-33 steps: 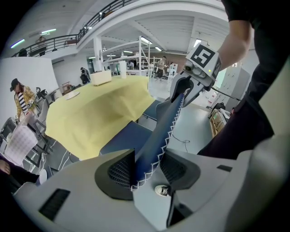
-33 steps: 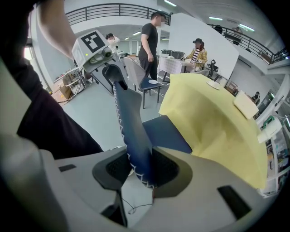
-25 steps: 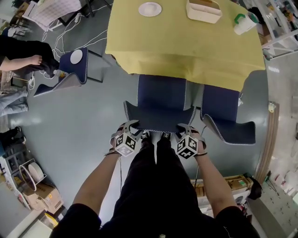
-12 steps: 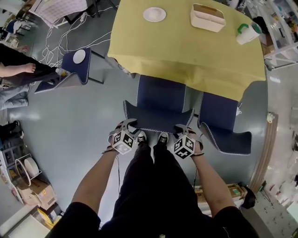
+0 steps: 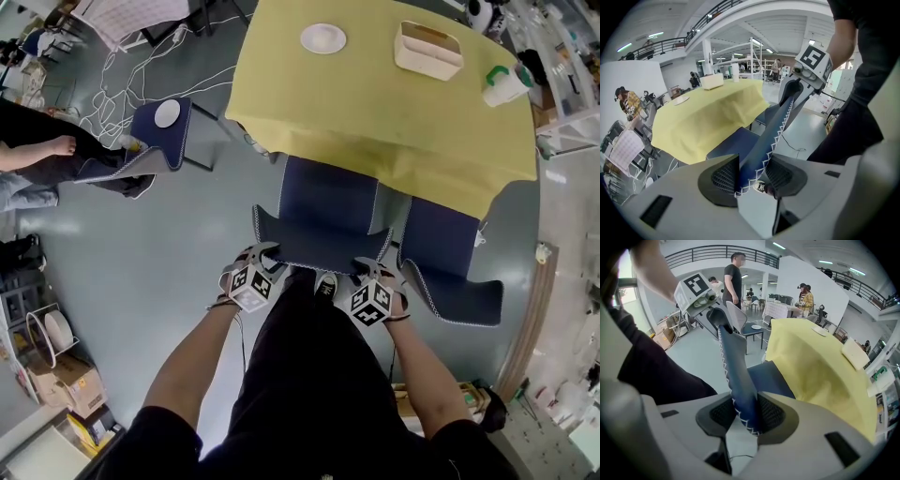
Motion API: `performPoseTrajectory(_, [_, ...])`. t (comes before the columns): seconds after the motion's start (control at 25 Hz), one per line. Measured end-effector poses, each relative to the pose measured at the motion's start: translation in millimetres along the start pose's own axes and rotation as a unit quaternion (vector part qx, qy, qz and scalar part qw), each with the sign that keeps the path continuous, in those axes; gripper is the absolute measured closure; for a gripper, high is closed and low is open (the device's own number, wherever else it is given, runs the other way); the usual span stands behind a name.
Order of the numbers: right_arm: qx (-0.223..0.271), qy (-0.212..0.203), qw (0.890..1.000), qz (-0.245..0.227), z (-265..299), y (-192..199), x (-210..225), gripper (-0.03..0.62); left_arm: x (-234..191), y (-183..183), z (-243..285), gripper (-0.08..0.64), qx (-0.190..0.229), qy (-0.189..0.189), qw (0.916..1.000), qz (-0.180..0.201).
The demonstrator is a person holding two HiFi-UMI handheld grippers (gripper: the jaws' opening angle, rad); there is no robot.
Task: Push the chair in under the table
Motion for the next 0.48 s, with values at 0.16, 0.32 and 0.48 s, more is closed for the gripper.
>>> performPoseTrajectory(0.16, [-0.002, 0.005, 1.0, 0.003, 3, -5, 12, 0.462, -9, -1, 7, 0.379, 0.009, -0.007, 0.9999, 0.0])
performPoseTrajectory(0.32, [-0.007, 0.011, 1.0, 0.005, 4, -5, 28, 0.462, -19, -16, 10, 0.379, 0.004, -0.003, 1.0, -0.001])
performPoseTrajectory(0.48, [-0.01, 0.02, 1.0, 0.011, 7, -11, 44, 0.462, -32, -22, 16, 0.379, 0.005, -0.003, 1.0, 0.0])
Point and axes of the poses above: the fingertips, and each gripper's own axes: z forward along the fingers, x to its right, y out of its underside, the point moved 4 cm from there along -z, backward along the fingers, and after that the axes turned 1 degree about -x, right-handed, at the moved point
